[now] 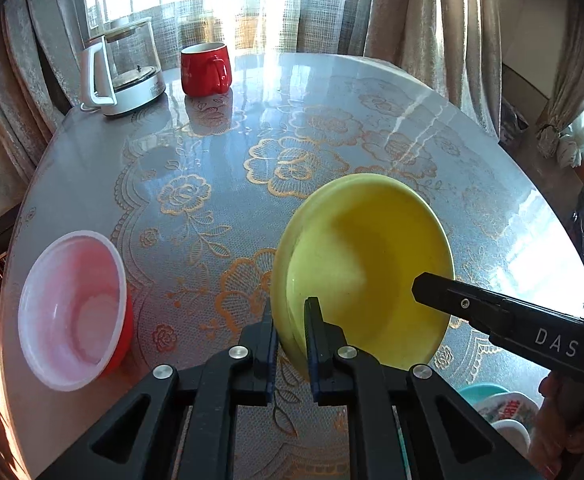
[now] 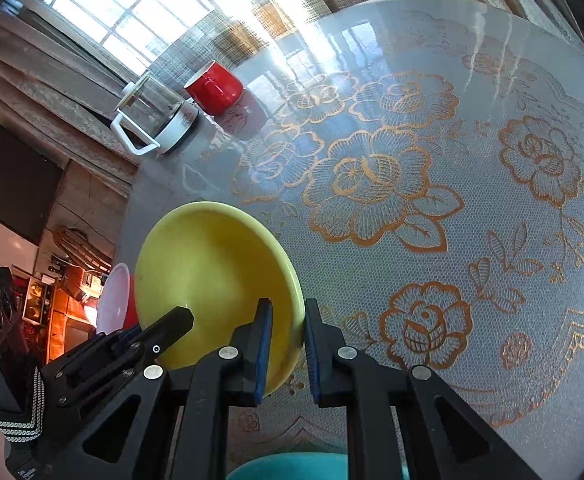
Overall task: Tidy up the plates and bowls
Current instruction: 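Lift the yellow bowl with both grippers and carry it over the steel bowl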
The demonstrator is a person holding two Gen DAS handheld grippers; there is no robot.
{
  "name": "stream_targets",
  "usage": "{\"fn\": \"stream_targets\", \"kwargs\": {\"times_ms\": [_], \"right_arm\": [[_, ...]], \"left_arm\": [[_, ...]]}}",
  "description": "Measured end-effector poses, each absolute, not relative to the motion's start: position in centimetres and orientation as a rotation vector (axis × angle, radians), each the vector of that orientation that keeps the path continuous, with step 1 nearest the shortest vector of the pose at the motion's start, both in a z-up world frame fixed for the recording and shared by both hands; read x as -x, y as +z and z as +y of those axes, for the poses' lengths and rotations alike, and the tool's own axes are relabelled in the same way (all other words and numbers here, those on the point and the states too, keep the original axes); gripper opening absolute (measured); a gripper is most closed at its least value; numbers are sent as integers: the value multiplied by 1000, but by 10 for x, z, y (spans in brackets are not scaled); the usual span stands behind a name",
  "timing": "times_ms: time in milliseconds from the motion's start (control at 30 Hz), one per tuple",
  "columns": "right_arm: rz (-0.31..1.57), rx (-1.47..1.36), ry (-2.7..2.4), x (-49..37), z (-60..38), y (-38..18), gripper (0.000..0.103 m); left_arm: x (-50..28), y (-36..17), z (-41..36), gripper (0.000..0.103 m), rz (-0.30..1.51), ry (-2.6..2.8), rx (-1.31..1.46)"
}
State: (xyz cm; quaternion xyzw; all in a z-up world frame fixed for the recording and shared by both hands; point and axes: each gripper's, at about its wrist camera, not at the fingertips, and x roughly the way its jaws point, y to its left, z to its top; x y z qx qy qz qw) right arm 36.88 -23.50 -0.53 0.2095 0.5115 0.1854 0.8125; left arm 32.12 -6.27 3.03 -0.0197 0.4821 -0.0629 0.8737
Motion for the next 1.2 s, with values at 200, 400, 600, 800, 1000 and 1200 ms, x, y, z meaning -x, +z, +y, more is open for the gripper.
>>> {"fn": "stream_targets", "kwargs": {"times_ms": [200, 400, 600, 800, 1000, 1200], "right_arm": [[1043, -458, 430, -338, -226, 16, 15], [995, -473, 467, -307, -215, 34, 15], [961, -487, 507, -273, -201, 41, 15], [930, -494, 553, -239, -185, 43, 15], [921, -503, 590, -210, -170, 39, 15], [950, -514, 620, -193, -157, 28, 15]], "left_arm": [[-289, 46, -48, 13, 960, -135, 62], [-246, 61, -32, 13, 900, -138, 83], [-207, 67, -14, 12, 856, -123, 121], [-166, 68, 6, 13, 822, -108, 143], [-132, 66, 21, 13, 791, -83, 130], [-109, 57, 32, 13, 800, -71, 139]]}}
